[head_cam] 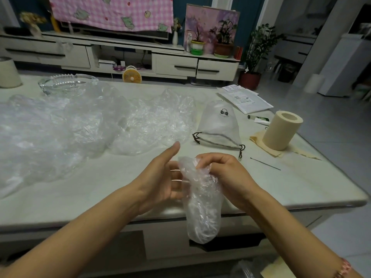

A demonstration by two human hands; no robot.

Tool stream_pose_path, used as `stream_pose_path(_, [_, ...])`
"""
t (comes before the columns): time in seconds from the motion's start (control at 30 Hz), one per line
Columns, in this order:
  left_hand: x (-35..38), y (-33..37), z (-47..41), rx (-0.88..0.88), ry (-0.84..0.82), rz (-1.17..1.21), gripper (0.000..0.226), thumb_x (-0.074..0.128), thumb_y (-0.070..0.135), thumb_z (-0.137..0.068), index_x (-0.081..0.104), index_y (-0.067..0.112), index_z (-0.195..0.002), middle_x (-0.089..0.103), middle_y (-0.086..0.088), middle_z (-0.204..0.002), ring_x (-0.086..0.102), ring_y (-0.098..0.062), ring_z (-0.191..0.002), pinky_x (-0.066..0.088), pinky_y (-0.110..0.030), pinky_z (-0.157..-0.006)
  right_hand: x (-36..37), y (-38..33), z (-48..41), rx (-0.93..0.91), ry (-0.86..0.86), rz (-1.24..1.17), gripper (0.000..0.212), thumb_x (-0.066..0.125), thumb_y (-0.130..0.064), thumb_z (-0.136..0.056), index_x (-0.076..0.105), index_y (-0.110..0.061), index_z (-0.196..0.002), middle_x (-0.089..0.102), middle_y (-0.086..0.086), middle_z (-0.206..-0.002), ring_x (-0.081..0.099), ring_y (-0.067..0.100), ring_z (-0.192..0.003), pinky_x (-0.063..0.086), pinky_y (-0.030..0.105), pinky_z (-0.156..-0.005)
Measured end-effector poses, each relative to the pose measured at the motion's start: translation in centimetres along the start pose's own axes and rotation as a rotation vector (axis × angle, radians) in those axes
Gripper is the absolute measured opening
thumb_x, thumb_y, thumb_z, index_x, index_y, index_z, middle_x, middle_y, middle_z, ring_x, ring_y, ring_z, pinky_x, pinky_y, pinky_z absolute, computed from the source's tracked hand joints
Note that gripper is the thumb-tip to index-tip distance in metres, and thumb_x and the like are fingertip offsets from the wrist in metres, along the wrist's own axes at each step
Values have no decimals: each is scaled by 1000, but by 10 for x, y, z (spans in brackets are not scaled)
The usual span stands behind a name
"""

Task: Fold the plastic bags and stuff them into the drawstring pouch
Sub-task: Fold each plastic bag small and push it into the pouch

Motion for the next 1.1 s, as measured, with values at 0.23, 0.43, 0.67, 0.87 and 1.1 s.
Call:
stream_pose_path(0.23, [1, -2, 1, 3, -29, -129, 31, 48, 12, -89, 60, 2, -116, 65, -12, -89, 61, -19, -69, 52, -26, -64, -12, -4, 3, 6, 46, 40, 42, 46, 15, -82, 72, -17, -74, 70, -1, -83, 63, 13, -76, 51, 26, -73])
stream_pose_path(0.43, [-10, 9, 3, 52, 46, -48, 19, 46, 11, -93, 63, 8, -100, 66, -7, -78, 62, -17, -64, 53, -23, -54, 10, -36, 46, -668, 47, 1236, 71, 64, -19, -70, 37, -25, -136, 39, -1, -138, 34, 11, -127, 22, 20, -107])
stream_pose_path(0.67, [-21, 12, 6, 113, 183, -87, 15, 48, 9, -93, 60, 5, -84, 62, -4, -62, 57, -14, -50, 47, -23, -45, 51, -33, 62, -931, -28, 1074, 19, 61, -15, -77, 65, -18, -95, 65, -7, -95, 52, 13, -93, 32, 22, -83])
stream_pose_path(0.87, [-27, 26, 8, 311, 307, -337, 10, 56, 13, -91, 56, 6, -84, 53, -6, -75, 55, -10, -60, 46, -16, -49, 22, -10, 32, -235, -104, 510, 17, 64, -31, -88, 72, -23, -75, 67, -7, -74, 58, 10, -74, 43, 23, -75])
stream_pose_path(1.1, [-3, 17, 3, 231, 40, -352, 66, 68, 56, -68, 62, 3, -105, 68, -9, -96, 67, -20, -89, 55, -33, -77, 6, 4, 22, -36, 15, 466, 32, 57, -23, -91, 65, -5, -66, 59, -2, -60, 51, 5, -60, 40, 15, -62])
Point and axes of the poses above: each hand's wrist, its own z-axis away from the middle knuckle, its own x-axis out of the palm, y = z × x, the point moved 10 cm from there along -z, towards the middle knuckle
